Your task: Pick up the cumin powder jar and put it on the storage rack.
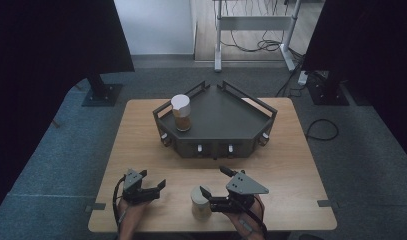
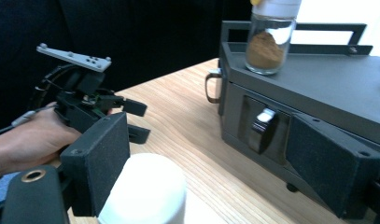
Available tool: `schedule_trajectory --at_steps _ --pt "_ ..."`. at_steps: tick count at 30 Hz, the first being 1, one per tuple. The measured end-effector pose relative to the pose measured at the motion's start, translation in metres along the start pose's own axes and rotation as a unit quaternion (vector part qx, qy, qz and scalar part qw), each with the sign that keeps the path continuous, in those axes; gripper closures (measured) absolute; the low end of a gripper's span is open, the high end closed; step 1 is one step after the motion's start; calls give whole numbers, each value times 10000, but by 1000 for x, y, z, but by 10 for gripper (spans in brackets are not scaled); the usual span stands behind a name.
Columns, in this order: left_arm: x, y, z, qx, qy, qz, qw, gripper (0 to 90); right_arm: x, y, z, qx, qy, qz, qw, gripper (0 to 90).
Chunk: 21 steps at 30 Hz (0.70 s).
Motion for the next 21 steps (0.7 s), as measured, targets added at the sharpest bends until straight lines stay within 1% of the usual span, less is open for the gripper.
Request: schedule_trajectory --at_steps 21 --pt "0 0 0 1 -30 4 10000 84 -20 1 -13 -39 307 172 9994 136"
Point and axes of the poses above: each handheld gripper's, and its own axes: z roughly backward along the jaws, y roughly out of its top, x roughly to its right, the point moved 8 cm from there along -z, roughly forward along the jaws, and after that the axes turned 8 degrees about -y, right-handed, at the moved point
